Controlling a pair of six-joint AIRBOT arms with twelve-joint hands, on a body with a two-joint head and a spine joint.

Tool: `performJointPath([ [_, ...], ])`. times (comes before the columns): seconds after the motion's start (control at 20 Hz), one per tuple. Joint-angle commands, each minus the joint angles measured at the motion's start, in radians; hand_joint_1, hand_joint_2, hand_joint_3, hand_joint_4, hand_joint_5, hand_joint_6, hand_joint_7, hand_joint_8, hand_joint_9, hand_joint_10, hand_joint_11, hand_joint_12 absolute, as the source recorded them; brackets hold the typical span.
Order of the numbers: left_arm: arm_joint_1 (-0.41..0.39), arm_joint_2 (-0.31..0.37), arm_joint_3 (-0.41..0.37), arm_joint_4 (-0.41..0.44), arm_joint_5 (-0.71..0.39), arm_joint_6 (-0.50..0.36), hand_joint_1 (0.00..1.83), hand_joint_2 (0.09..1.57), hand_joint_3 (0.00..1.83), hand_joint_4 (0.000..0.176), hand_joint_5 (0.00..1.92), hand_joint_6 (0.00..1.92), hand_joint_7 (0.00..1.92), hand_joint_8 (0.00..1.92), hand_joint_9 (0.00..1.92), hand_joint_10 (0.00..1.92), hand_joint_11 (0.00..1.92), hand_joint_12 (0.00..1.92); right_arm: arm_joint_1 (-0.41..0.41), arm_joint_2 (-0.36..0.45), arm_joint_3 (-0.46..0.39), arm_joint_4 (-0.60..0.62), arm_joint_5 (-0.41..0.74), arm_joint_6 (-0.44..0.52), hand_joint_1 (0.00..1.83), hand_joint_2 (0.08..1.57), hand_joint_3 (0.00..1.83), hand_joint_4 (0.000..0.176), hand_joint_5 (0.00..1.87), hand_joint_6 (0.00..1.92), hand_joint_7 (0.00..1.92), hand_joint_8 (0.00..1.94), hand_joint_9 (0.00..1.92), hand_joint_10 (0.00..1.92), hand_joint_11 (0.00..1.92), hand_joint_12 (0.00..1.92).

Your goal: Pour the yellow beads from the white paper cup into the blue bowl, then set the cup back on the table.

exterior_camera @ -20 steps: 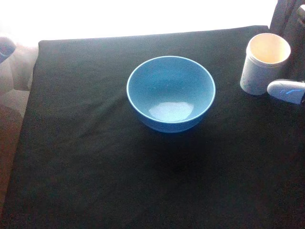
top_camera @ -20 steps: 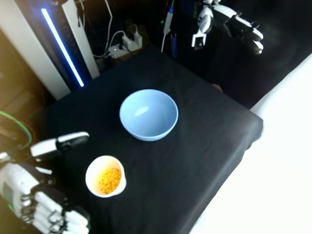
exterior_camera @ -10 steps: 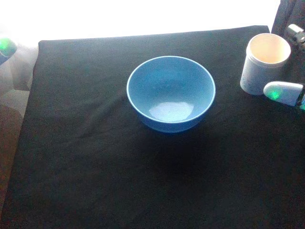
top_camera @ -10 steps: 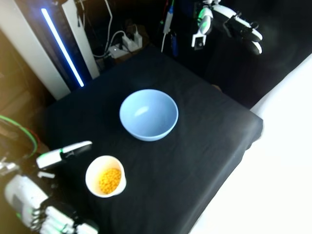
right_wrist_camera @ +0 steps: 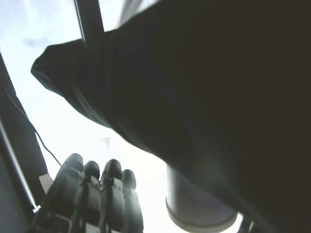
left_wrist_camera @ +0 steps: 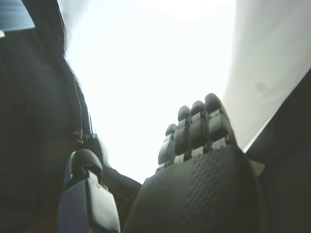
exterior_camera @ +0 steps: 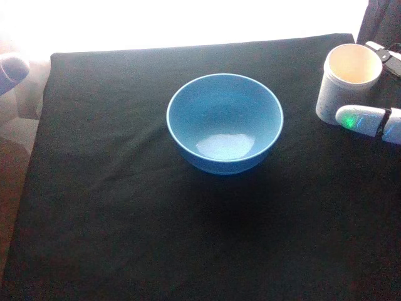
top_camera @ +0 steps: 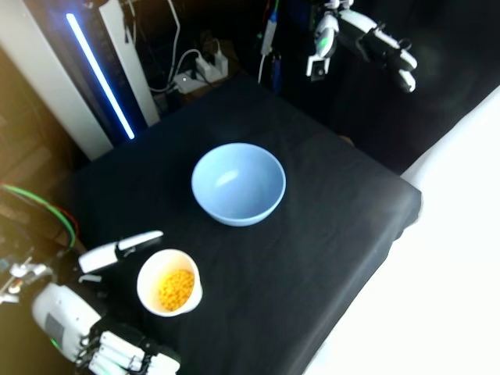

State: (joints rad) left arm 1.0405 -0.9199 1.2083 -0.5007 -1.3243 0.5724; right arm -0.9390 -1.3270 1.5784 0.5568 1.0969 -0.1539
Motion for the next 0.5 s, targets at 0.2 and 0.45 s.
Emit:
performJointPath([
  [0.2, -0.011, 0.0, 0.009, -0.001, -0.118, -0.009, 0.23, 0.97, 0.0, 0.064, 0.0, 0.0, 0.17, 0.0, 0.14, 0.0, 0.0, 0.32, 0.027, -0.006, 0.025, -0.012, 0.108, 0.013, 0.65, 0.54, 0.0, 0.03, 0.18, 0.01, 0.19, 0.0, 0.06, 0.02, 0.06, 0.03],
  [0.45, -0.011, -0.001, 0.009, 0.004, -0.116, -0.009, 0.22, 0.97, 0.0, 0.062, 0.0, 0.0, 0.17, 0.0, 0.16, 0.0, 0.0, 0.38, 0.041, -0.016, 0.037, -0.025, 0.093, 0.013, 0.71, 0.53, 0.0, 0.0, 0.22, 0.01, 0.16, 0.0, 0.0, 0.0, 0.01, 0.0],
])
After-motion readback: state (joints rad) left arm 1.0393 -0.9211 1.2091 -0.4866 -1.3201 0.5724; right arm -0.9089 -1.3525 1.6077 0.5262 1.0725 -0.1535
